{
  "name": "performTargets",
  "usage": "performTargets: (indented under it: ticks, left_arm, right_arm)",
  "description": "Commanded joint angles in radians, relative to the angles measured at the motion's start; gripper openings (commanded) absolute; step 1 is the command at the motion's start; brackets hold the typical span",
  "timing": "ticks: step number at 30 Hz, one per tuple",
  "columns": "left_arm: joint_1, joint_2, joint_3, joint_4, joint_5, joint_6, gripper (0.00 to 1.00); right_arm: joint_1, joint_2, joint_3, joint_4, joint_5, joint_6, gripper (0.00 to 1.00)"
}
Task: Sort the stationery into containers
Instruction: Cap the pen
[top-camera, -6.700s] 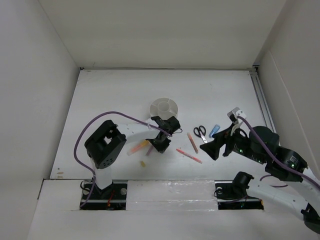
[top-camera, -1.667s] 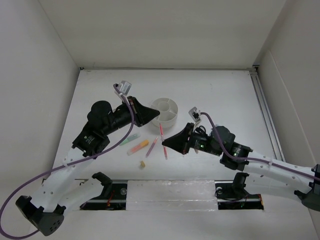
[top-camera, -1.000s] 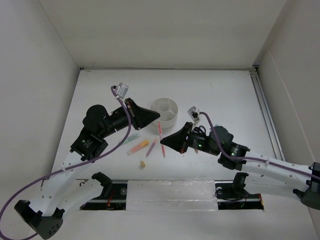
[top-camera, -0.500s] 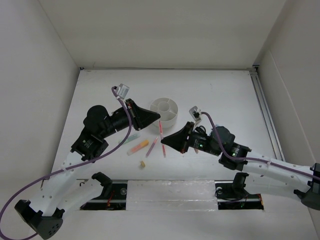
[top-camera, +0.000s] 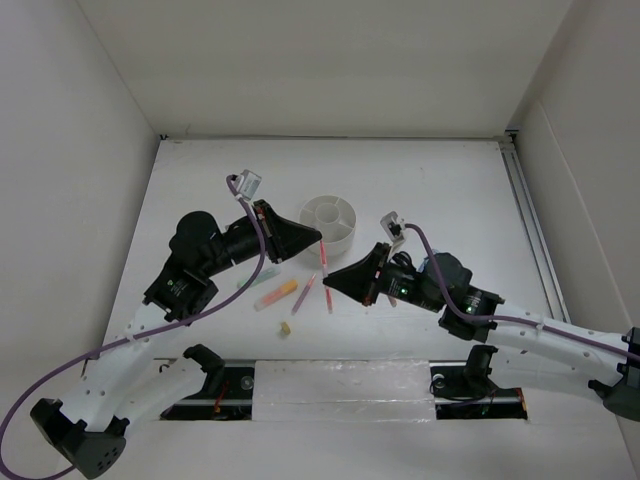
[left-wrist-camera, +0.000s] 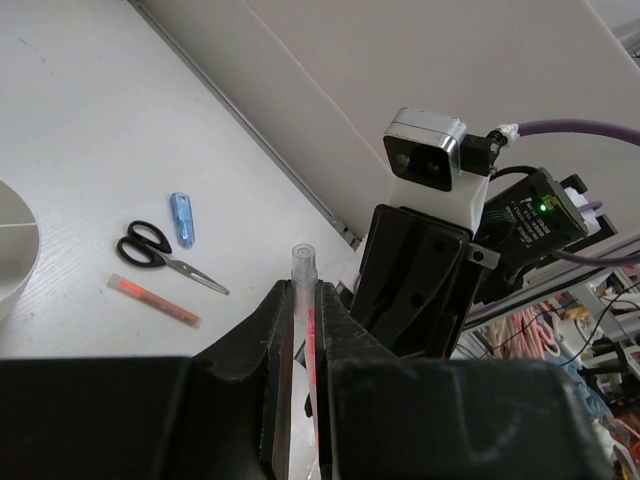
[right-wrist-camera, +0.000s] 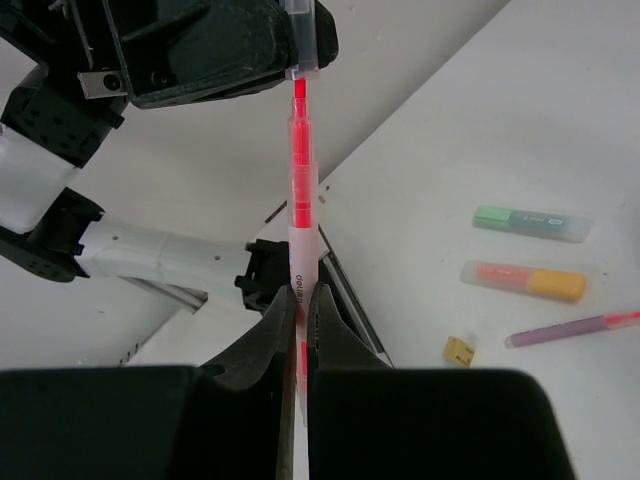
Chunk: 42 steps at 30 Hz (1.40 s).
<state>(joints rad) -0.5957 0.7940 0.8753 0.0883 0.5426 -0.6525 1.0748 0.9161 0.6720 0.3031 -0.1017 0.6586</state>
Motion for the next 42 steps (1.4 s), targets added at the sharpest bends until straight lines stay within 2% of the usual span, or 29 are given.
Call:
performTargets:
  ticks: [1,42]
  left_arm:
    - [-0.003,-0.01,-0.002,0.064,0.026,0.001,0.0]
    - [-0.003,-0.03,-0.039,0.073,0.065,0.039,0.0]
  right_arm:
    - [0.007,-0.008,0.04,0.045,0.013,-0.016,0.0]
    - [0.007,0.0,0.077,0.027,0.034,-0.007,0.0]
